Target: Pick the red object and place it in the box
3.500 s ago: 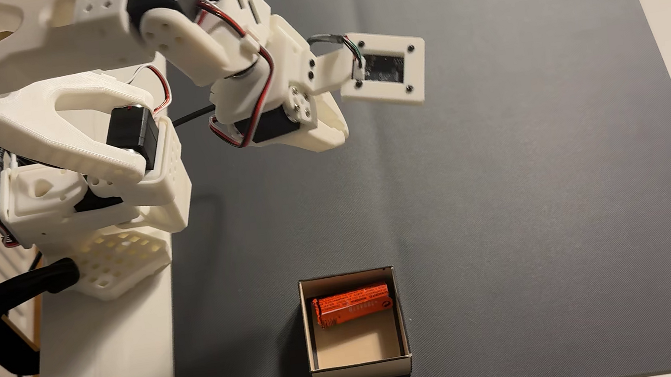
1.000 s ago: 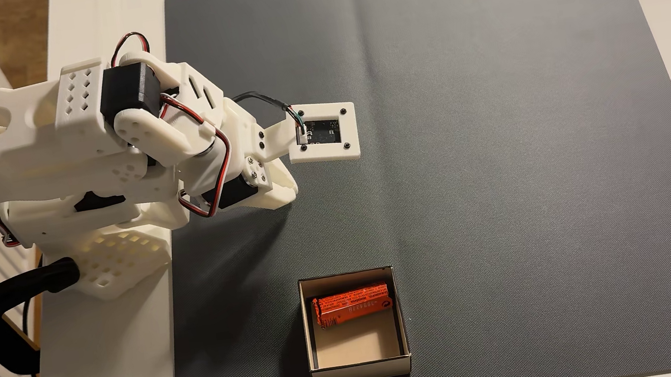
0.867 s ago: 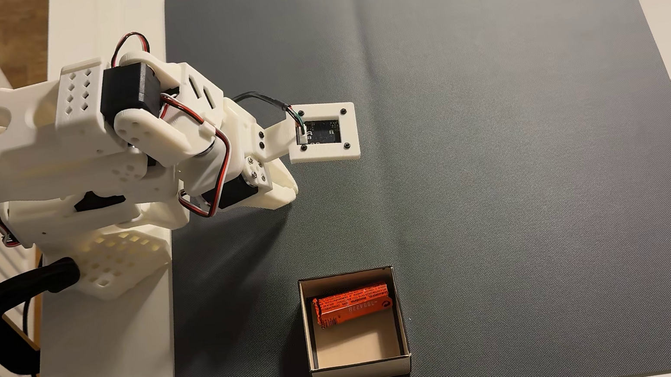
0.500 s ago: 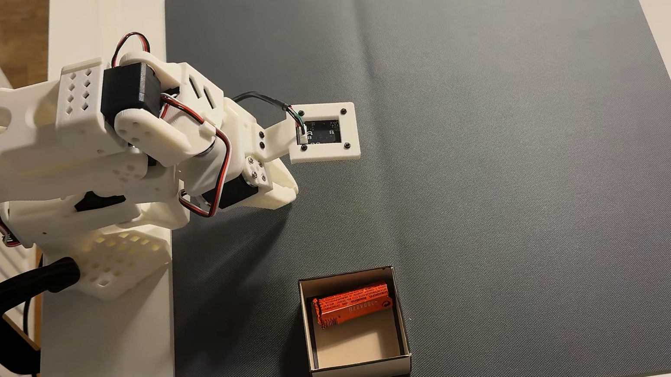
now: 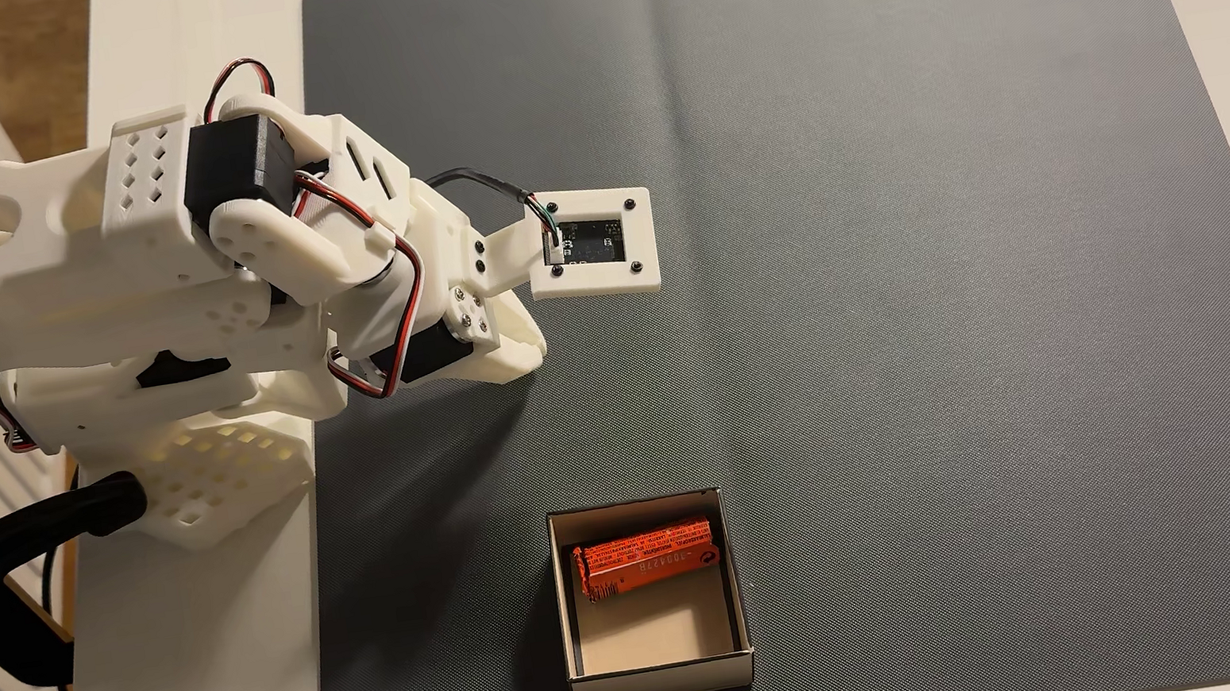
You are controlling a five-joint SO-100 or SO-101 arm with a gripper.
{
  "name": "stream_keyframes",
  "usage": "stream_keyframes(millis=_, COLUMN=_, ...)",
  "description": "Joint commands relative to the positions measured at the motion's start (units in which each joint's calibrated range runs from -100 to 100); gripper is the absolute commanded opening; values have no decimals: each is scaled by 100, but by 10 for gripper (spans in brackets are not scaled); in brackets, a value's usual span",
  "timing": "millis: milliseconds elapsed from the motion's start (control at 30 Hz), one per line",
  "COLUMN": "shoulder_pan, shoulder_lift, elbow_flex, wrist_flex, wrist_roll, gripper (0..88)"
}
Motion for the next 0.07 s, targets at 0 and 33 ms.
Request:
stream_keyframes(millis=0, shoulder_pan=0, shoulder_lift=58, elbow_flex=55, wrist_flex=100, wrist_roll=20, gripper=11)
stream_keyframes(millis=33, shoulder_pan=0, shoulder_lift=58, elbow_flex=55, wrist_flex=100, wrist_roll=20, gripper=11)
